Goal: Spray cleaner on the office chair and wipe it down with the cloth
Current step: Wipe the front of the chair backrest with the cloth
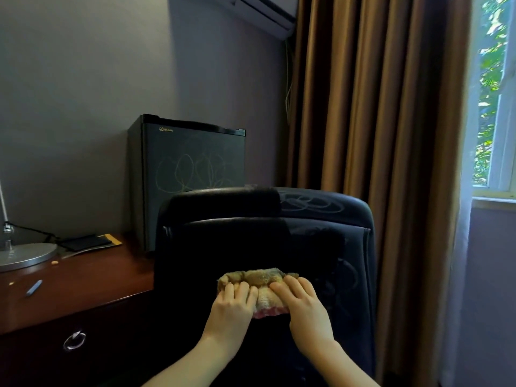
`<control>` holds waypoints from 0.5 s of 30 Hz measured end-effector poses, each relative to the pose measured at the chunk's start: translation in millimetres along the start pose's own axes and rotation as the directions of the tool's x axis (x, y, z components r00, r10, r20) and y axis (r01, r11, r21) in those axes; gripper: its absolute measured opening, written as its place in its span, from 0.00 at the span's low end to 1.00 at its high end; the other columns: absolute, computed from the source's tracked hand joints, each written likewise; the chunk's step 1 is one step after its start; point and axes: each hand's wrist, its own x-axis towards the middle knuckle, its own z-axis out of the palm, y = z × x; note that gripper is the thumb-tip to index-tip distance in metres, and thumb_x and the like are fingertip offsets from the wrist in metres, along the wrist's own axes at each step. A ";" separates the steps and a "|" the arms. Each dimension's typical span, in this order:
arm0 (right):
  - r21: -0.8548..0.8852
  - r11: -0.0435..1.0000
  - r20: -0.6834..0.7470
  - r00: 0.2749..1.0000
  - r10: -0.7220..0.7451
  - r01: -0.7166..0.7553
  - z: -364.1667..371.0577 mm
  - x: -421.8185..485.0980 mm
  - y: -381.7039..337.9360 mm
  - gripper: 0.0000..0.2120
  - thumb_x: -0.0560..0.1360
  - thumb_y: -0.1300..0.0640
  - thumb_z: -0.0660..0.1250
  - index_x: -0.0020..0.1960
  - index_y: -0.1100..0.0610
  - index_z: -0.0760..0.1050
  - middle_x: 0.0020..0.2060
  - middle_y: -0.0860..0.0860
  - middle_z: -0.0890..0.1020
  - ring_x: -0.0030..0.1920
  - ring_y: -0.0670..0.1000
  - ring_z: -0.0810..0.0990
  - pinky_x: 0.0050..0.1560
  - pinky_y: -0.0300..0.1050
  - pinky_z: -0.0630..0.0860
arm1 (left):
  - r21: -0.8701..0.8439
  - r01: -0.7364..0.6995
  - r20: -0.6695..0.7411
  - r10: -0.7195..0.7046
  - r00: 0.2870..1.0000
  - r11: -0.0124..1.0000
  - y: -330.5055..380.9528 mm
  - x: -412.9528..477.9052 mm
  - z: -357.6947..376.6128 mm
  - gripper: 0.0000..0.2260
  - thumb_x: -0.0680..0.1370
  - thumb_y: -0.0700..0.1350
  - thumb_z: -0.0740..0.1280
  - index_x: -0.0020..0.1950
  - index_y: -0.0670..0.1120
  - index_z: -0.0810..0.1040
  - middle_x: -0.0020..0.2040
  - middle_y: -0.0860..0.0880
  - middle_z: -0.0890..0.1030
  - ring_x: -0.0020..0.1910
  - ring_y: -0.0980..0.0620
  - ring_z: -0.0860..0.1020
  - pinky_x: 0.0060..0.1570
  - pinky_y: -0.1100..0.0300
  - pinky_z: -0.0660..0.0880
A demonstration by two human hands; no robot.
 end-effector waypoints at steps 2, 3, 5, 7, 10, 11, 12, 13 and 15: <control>-0.003 1.000 -0.030 1.000 0.006 -0.006 4.8 -3.8 1.0 0.27 0.59 0.67 0.76 0.55 0.48 0.77 0.52 0.44 0.77 0.52 0.49 0.75 0.29 0.39 0.78 | 0.005 -0.007 -0.022 0.007 1.000 1.000 0.2 -1.8 5.0 0.22 0.56 0.40 0.81 0.48 0.44 0.83 0.40 0.44 0.78 0.35 0.42 0.78 0.29 0.54 0.77; -0.010 1.000 -0.046 0.999 0.013 -0.014 7.7 -6.0 1.1 0.28 0.59 0.67 0.76 0.55 0.48 0.77 0.52 0.44 0.77 0.52 0.50 0.75 0.28 0.39 0.78 | 0.006 -0.011 -0.036 0.011 0.999 1.000 0.3 -3.4 6.9 0.22 0.56 0.40 0.81 0.49 0.44 0.83 0.40 0.44 0.78 0.36 0.42 0.78 0.30 0.54 0.77; -0.019 0.999 -0.063 0.997 0.032 -0.033 14.8 -10.5 2.3 0.28 0.59 0.68 0.75 0.56 0.48 0.77 0.53 0.45 0.78 0.54 0.50 0.74 0.29 0.39 0.79 | 0.011 -0.024 -0.054 0.025 0.998 1.000 0.8 -7.1 11.7 0.25 0.55 0.40 0.81 0.50 0.43 0.83 0.42 0.44 0.79 0.37 0.42 0.78 0.31 0.54 0.78; -0.013 0.999 -0.069 0.996 0.048 -0.049 21.9 -14.3 5.1 0.28 0.61 0.68 0.74 0.58 0.49 0.77 0.56 0.46 0.78 0.57 0.51 0.73 0.33 0.41 0.80 | 0.031 -0.032 -0.064 0.033 0.997 0.999 1.3 -10.2 17.3 0.27 0.55 0.40 0.81 0.53 0.44 0.82 0.44 0.44 0.79 0.39 0.41 0.79 0.32 0.54 0.78; -0.019 0.998 -0.068 0.996 0.052 -0.053 26.4 -17.2 7.7 0.27 0.63 0.68 0.70 0.59 0.49 0.77 0.56 0.46 0.77 0.58 0.51 0.72 0.33 0.43 0.80 | 0.033 -0.048 -0.101 0.051 0.994 0.998 2.0 -12.2 25.6 0.30 0.57 0.41 0.80 0.57 0.43 0.75 0.44 0.45 0.79 0.40 0.43 0.78 0.33 0.55 0.78; -0.022 0.998 -0.064 0.996 0.055 -0.056 26.3 -17.8 7.4 0.27 0.63 0.68 0.70 0.59 0.49 0.77 0.56 0.46 0.77 0.57 0.51 0.73 0.33 0.43 0.80 | 0.032 -0.054 -0.116 0.057 0.992 0.998 2.1 -12.8 27.5 0.30 0.58 0.41 0.80 0.57 0.43 0.73 0.44 0.45 0.79 0.40 0.43 0.78 0.34 0.55 0.78; -0.025 0.998 -0.061 0.996 0.058 -0.060 26.2 -18.5 7.0 0.27 0.63 0.68 0.70 0.59 0.49 0.77 0.56 0.46 0.77 0.57 0.52 0.74 0.32 0.43 0.80 | 0.034 -0.061 -0.130 0.065 0.989 0.998 2.2 -13.3 29.3 0.29 0.59 0.41 0.79 0.57 0.43 0.72 0.45 0.45 0.79 0.40 0.43 0.78 0.34 0.55 0.78; -0.027 0.998 -0.062 0.996 0.059 -0.061 26.3 -19.3 6.5 0.27 0.63 0.68 0.71 0.59 0.49 0.77 0.56 0.46 0.77 0.57 0.52 0.74 0.32 0.43 0.80 | 0.041 -0.066 -0.141 0.071 0.988 0.997 2.3 -14.0 31.1 0.29 0.60 0.41 0.79 0.57 0.43 0.72 0.45 0.45 0.79 0.40 0.43 0.77 0.34 0.55 0.77; -0.027 0.998 -0.057 0.996 0.063 -0.064 27.3 -21.2 6.2 0.28 0.63 0.68 0.72 0.59 0.49 0.77 0.56 0.46 0.77 0.57 0.52 0.74 0.33 0.42 0.80 | 0.053 -0.072 -0.157 0.079 0.984 0.996 3.1 -15.4 33.7 0.28 0.60 0.42 0.79 0.57 0.44 0.72 0.45 0.46 0.80 0.40 0.44 0.77 0.34 0.55 0.77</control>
